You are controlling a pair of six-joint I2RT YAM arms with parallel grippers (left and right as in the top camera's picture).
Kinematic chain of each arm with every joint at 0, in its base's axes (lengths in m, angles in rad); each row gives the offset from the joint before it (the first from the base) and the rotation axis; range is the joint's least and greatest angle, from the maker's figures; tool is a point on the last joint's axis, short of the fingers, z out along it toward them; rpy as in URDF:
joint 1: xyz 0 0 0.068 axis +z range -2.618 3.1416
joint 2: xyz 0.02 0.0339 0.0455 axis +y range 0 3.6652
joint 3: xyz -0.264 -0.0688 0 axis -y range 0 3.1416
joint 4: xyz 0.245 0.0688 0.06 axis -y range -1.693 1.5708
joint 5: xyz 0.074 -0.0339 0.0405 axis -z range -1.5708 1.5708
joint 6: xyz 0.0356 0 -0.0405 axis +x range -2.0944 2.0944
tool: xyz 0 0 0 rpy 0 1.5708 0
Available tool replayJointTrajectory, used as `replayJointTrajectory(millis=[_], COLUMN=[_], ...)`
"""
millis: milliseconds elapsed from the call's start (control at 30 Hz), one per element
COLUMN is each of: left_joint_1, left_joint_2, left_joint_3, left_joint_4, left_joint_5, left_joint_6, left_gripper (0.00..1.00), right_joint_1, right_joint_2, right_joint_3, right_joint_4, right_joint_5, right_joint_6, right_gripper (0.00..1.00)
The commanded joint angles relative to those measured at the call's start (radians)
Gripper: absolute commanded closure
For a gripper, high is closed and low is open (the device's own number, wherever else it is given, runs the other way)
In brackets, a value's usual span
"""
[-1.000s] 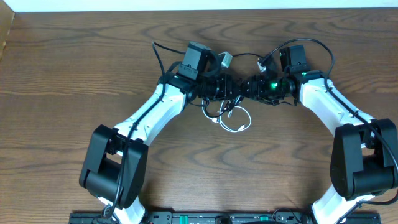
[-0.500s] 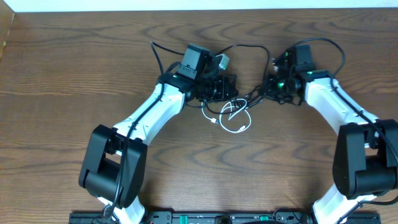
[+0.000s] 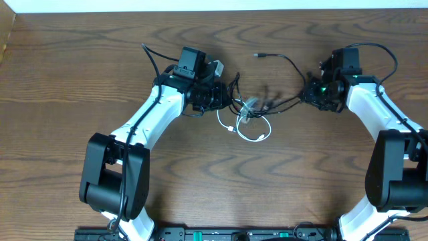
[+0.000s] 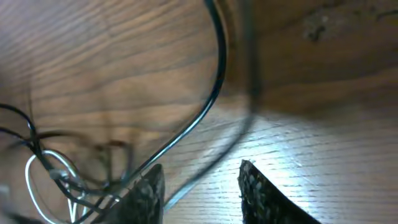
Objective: Untangle cables
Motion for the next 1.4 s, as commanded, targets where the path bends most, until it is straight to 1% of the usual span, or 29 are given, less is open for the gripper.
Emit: replayJointTrajectory(millis=[0,33,67,133,233,267,300,400,433,467,533,600,733,833,867,933,1000,1100,1167,1233,1367], left_joint_1=[0.005,0.005,0.005,0.005,0.005,0.005,0.005,0.006,0.006,0.006,0.006,0.006,0.006,0.010,0.019,0.033,0.051,0.087,0.123,0.173,0.256], left_joint_2=[-0.003,-0.003,-0.003,-0.003,-0.002,-0.002,-0.002,-0.002,-0.002,-0.002,-0.002,-0.002,-0.002,-0.002,-0.002,-0.002,-0.002,-0.002,-0.002,-0.002,-0.002], left_joint_3=[-0.013,-0.013,-0.014,-0.014,-0.014,-0.014,-0.014,-0.014,-0.014,-0.014,-0.014,-0.014,-0.014,-0.014,-0.014,-0.014,-0.014,-0.014,-0.014,-0.014,-0.014], left_joint_4=[-0.014,-0.021,-0.030,-0.038,-0.048,-0.048,-0.048,-0.048,-0.051,-0.058,-0.078,-0.109,-0.177,-0.211,-0.221,-0.227,-0.228,-0.229,-0.232,-0.234,-0.243], left_joint_5=[-0.099,-0.127,-0.156,-0.169,-0.169,-0.169,-0.169,-0.185,-0.210,-0.255,-0.347,-0.444,-0.618,-0.688,-0.693,-0.693,-0.693,-0.685,-0.633,-0.523,-0.380], left_joint_6=[0.032,0.032,0.032,0.032,0.031,0.031,0.031,0.031,0.031,0.029,0.015,0.000,-0.026,-0.029,-0.029,-0.030,-0.030,-0.059,-0.071,-0.070,-0.070], left_gripper=[0.92,0.92,0.92,0.92,0.92,0.89,0.84,0.83,0.83,0.79,0.75,0.67,0.57,0.47,0.43,0.41,0.36,0.24,0.20,0.16,0.16], right_joint_1=[-0.003,-0.003,-0.003,-0.003,0.002,0.006,0.010,0.027,0.030,0.035,0.044,0.055,0.080,0.108,0.129,0.155,0.179,0.210,0.230,0.253,0.281], right_joint_2=[0.004,0.004,0.004,0.004,0.004,0.004,0.004,0.004,0.004,0.004,0.004,0.004,0.004,0.004,0.004,0.004,0.004,0.004,0.004,0.004,0.004], right_joint_3=[-0.010,-0.010,-0.010,-0.010,-0.010,-0.010,-0.010,-0.010,-0.010,-0.010,-0.010,-0.010,-0.010,-0.010,-0.010,-0.010,-0.010,-0.010,-0.010,-0.010,-0.010], right_joint_4=[0.000,0.000,0.000,0.000,0.000,0.000,0.000,0.003,0.004,0.004,0.005,0.009,0.014,0.023,0.027,0.034,0.040,0.048,0.054,0.061,0.068], right_joint_5=[0.021,0.021,0.021,0.021,0.021,0.021,0.021,0.021,0.021,0.021,0.021,0.021,0.021,0.021,0.021,0.021,0.021,0.021,0.021,0.021,0.021], right_joint_6=[-0.011,-0.011,-0.011,-0.011,-0.011,-0.011,-0.011,-0.011,-0.012,-0.012,-0.011,-0.011,-0.011,-0.011,-0.011,-0.011,-0.011,-0.011,-0.012,-0.012,-0.011], right_gripper=[0.51,0.43,0.37,0.33,0.31,0.31,0.31,0.29,0.28,0.28,0.27,0.27,0.27,0.27,0.27,0.27,0.26,0.25,0.24,0.23,0.23])
